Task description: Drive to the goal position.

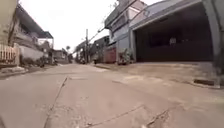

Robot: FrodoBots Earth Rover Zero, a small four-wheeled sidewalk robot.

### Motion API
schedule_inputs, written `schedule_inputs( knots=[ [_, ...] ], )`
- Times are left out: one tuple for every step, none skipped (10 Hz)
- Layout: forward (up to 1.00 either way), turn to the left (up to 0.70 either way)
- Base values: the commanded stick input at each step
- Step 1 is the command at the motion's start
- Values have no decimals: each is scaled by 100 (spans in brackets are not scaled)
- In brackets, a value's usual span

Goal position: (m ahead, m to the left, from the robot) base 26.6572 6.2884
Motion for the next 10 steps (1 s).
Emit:
schedule_inputs(
  knots=[
    [85, 0],
    [85, 0],
    [85, 0],
    [85, 0],
    [85, 0],
    [85, 0],
    [85, 0],
    [85, 0],
    [85, 0],
    [85, 0]
  ],
)
